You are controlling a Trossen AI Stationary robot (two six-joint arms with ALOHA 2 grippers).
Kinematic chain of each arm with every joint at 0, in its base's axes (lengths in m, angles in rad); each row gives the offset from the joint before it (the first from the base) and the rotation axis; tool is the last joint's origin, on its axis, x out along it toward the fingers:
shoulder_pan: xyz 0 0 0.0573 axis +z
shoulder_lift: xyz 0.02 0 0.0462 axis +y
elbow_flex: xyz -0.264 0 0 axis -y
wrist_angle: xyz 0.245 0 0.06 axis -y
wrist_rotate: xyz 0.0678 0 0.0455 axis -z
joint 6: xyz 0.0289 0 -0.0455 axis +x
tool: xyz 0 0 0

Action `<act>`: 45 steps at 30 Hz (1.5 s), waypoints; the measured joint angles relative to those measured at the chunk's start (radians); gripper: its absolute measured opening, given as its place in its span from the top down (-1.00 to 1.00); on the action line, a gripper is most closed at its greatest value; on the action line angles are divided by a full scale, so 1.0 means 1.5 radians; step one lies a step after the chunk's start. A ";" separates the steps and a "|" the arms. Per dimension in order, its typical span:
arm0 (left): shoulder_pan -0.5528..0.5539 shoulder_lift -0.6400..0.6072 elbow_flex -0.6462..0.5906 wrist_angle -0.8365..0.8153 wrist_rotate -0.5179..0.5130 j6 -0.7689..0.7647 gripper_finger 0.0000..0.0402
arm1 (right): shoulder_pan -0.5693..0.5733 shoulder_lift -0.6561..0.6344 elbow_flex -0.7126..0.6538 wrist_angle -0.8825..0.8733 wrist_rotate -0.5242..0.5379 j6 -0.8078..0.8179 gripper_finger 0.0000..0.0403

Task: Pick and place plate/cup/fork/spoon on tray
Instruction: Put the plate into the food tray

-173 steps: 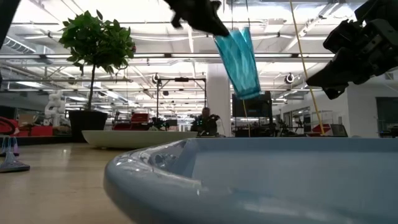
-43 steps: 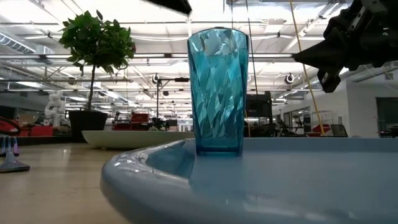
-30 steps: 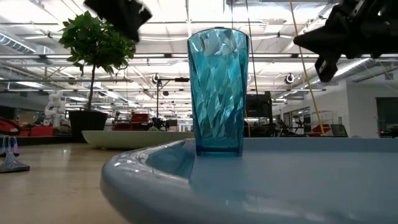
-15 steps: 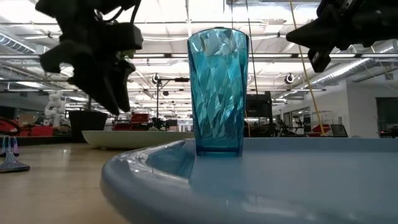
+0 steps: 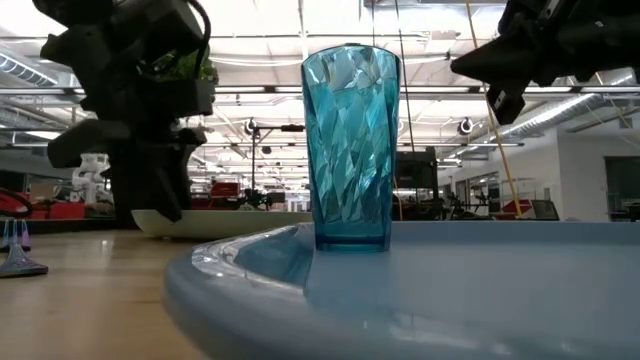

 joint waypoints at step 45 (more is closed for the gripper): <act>0.062 -0.010 0.377 -0.155 -0.169 0.487 0.96 | -0.032 0.396 0.736 -0.681 0.106 -0.391 0.55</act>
